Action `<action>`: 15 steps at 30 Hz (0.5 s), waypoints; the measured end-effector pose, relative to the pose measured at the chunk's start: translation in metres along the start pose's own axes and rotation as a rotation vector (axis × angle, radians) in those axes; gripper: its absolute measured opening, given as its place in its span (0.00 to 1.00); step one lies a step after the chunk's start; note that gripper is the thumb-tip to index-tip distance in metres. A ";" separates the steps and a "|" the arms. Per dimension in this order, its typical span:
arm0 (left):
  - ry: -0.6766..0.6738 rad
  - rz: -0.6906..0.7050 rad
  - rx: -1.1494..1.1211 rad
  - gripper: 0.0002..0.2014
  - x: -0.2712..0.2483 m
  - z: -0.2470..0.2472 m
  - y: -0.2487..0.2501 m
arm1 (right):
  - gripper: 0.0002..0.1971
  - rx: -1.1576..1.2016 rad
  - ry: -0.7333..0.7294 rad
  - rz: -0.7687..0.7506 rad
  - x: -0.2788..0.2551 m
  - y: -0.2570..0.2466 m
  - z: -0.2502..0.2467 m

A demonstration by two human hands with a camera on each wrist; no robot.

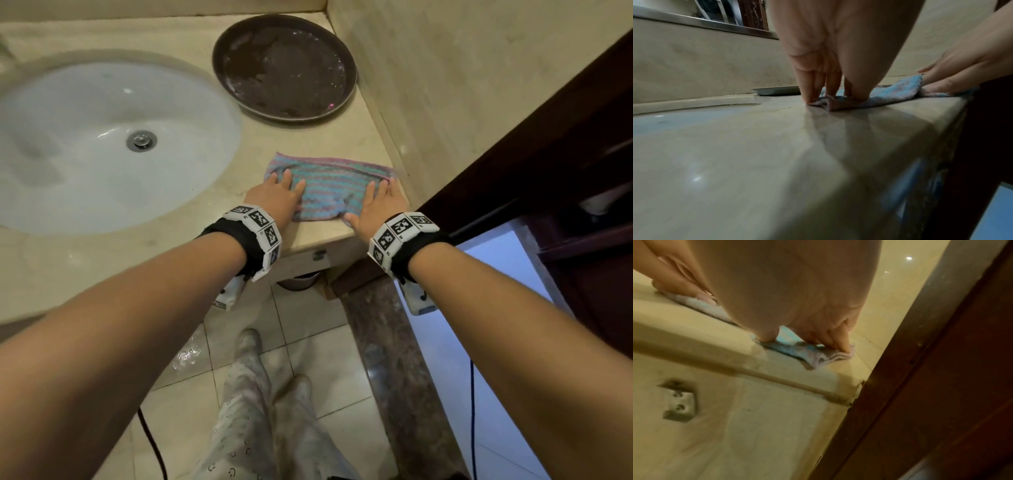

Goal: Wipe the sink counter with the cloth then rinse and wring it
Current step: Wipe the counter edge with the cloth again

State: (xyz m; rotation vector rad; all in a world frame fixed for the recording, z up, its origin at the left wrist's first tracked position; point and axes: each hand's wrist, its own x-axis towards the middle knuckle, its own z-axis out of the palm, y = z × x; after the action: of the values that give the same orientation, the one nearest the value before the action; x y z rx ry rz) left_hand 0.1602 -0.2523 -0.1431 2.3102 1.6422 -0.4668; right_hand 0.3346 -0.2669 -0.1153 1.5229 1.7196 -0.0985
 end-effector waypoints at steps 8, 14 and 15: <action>0.023 -0.079 -0.052 0.26 -0.056 0.028 -0.011 | 0.42 -0.052 0.061 -0.051 -0.015 -0.030 0.002; 0.016 -0.168 -0.102 0.26 -0.100 0.042 -0.046 | 0.41 -0.034 0.140 -0.133 -0.027 -0.074 -0.017; 0.004 -0.188 -0.110 0.26 -0.108 0.043 -0.054 | 0.42 -0.030 0.157 -0.148 -0.029 -0.084 -0.021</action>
State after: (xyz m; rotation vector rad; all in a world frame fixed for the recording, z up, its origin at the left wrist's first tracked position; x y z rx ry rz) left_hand 0.0717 -0.3451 -0.1401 2.0905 1.8479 -0.3999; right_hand 0.2498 -0.3004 -0.1211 1.4124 1.9489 -0.0291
